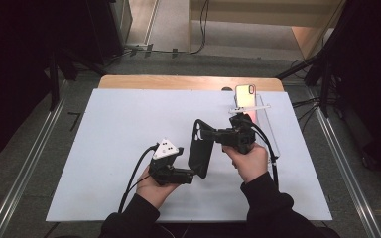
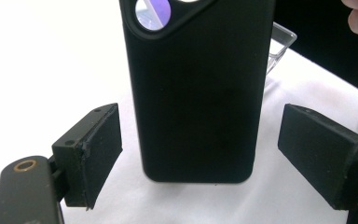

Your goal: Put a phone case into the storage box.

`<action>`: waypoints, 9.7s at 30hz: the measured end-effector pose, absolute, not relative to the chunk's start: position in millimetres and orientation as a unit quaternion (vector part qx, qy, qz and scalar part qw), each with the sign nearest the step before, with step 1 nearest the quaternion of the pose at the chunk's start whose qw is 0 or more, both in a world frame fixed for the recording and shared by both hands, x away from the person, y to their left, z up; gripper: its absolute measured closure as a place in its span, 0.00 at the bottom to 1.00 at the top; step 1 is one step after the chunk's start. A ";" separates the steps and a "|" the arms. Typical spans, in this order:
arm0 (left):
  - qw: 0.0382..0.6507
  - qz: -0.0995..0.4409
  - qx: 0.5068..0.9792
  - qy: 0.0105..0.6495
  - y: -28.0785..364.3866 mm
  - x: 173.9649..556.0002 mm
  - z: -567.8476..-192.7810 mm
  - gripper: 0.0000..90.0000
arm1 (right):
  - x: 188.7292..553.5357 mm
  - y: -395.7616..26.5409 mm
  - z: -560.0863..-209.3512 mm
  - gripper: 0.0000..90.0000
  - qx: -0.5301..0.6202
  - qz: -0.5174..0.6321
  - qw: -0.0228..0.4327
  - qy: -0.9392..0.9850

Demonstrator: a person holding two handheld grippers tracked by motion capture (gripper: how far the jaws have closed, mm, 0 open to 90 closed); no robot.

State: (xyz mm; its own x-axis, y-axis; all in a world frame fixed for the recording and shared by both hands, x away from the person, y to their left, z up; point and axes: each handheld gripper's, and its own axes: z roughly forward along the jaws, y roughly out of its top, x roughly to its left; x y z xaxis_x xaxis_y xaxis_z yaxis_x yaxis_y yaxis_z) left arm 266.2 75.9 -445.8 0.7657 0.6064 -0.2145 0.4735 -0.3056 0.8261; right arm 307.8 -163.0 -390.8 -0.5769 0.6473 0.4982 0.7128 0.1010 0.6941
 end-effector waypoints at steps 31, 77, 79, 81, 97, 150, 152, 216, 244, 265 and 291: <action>0.455 0.007 0.839 0.297 101.0 287.7 -420.1 0.20 | 289.9 -171.1 -388.9 0.86 -0.309 -0.482 -0.016 -0.820; 0.483 -0.071 0.851 0.192 107.2 315.3 -402.4 0.41 | 301.3 -167.7 -395.9 0.86 -0.136 -0.496 0.087 -0.853; 0.481 -0.077 0.852 0.192 106.7 316.8 -404.0 0.45 | 301.0 -166.5 -396.4 0.86 -0.131 -0.494 0.091 -0.855; 0.483 -0.091 0.850 0.188 107.6 318.8 -404.6 0.51 | 301.1 -165.4 -397.5 0.86 -0.131 -0.490 0.094 -0.857; 0.492 -0.114 0.851 0.144 109.4 315.0 -404.3 0.81 | 303.8 -163.4 -402.2 0.86 -0.128 -0.492 0.116 -0.853; 0.432 -0.021 0.841 0.325 126.4 312.7 -363.4 0.86 | 292.1 -145.3 -414.4 0.00 -0.293 -0.505 -0.020 -0.811; 0.424 -0.011 0.842 0.333 124.4 311.4 -361.9 0.86 | 290.9 -142.0 -416.6 0.00 -0.304 -0.505 -0.029 -0.808; 0.431 0.000 0.819 0.379 100.6 300.3 -363.6 0.85 | 286.3 -100.7 -429.2 0.15 -0.388 -0.480 -0.129 -0.776; 0.431 -0.008 0.852 0.297 118.4 294.0 -373.8 0.43 | 309.2 -153.3 -417.7 0.15 -0.400 -0.487 -0.105 -0.769; 0.417 -0.023 0.867 0.272 156.3 288.3 -432.6 0.37 | 311.7 -180.4 -396.9 0.15 -0.362 -0.490 -0.077 -0.789; 0.415 -0.008 0.853 0.317 192.7 272.9 -447.5 0.35 | 327.6 -252.5 -359.0 0.15 -0.451 -0.492 -0.136 -0.733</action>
